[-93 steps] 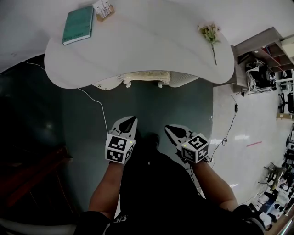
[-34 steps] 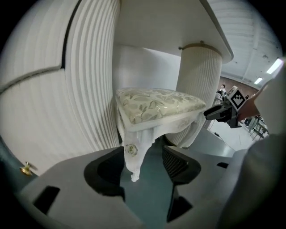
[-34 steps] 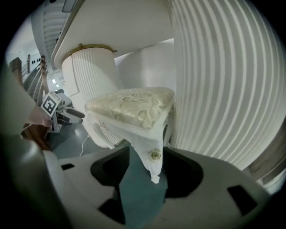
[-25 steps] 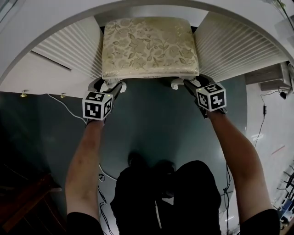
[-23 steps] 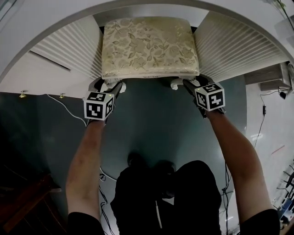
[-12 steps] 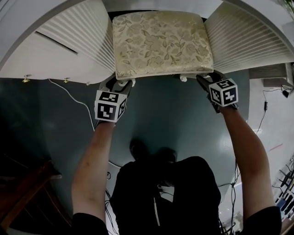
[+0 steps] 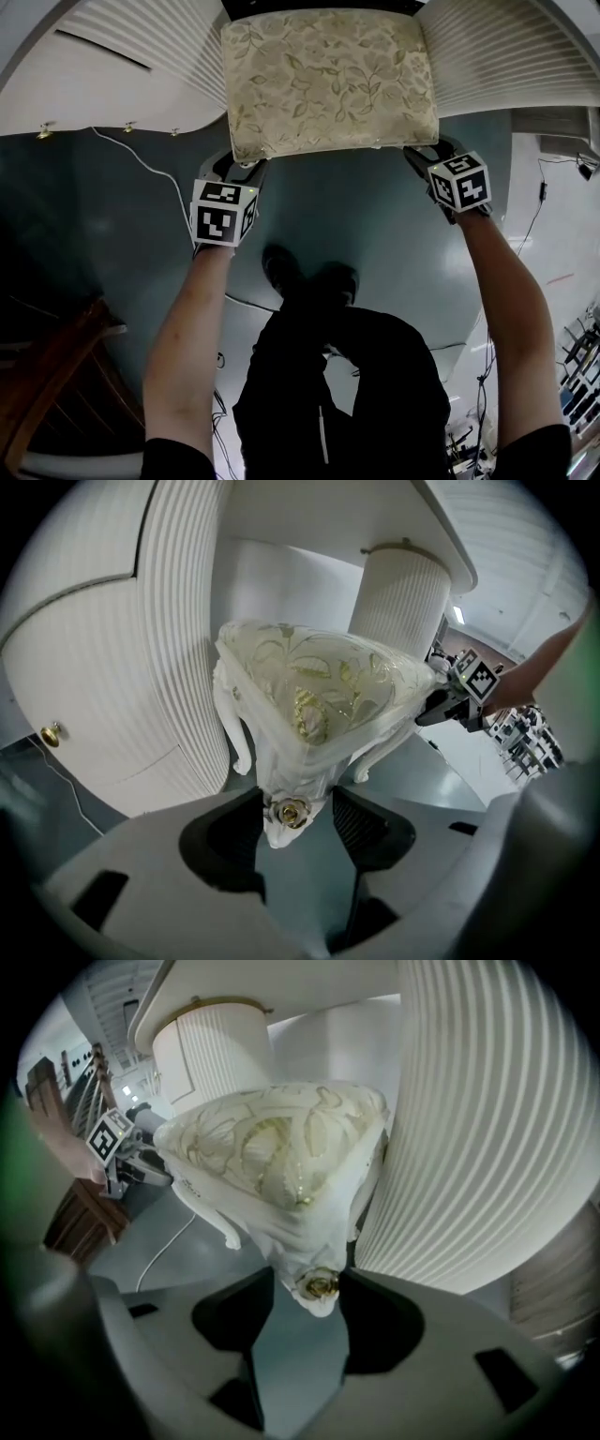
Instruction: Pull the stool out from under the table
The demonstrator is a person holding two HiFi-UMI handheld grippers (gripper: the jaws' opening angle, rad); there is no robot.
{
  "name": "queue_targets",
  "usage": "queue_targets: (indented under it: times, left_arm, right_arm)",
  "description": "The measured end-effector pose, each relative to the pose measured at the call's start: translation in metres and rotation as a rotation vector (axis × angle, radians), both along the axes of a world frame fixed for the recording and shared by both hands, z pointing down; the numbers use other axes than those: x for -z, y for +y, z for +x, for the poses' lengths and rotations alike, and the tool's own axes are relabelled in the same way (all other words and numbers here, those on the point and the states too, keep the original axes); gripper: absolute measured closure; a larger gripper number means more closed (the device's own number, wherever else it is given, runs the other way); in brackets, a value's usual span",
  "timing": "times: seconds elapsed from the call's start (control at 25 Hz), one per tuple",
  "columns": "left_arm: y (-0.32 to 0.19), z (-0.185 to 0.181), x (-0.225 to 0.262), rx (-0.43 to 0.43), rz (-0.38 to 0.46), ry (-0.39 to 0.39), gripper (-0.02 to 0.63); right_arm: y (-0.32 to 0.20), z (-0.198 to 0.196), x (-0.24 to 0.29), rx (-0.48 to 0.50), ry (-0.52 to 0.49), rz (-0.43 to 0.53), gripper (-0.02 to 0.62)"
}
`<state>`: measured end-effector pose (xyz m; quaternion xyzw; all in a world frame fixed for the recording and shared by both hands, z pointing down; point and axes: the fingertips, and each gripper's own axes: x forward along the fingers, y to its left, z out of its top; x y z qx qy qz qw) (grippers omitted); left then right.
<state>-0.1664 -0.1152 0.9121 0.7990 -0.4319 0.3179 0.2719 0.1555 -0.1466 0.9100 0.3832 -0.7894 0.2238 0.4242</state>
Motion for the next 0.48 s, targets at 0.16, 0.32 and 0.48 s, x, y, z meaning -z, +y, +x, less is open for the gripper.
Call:
queue_targets:
  times: [0.16, 0.32, 0.48]
  left_arm:
    - [0.005, 0.001, 0.004, -0.098, -0.033, 0.025, 0.411]
    - [0.007, -0.003, 0.008, -0.089, -0.04, 0.016, 0.408]
    - [0.003, 0.0, 0.006, -0.016, -0.054, -0.017, 0.385]
  right_arm:
    - [-0.002, 0.003, 0.003, -0.059, 0.049, -0.029, 0.368]
    - [0.003, -0.003, 0.004, -0.104, 0.044, -0.075, 0.367]
    - [0.0, -0.002, 0.001, -0.071, 0.001, -0.103, 0.367]
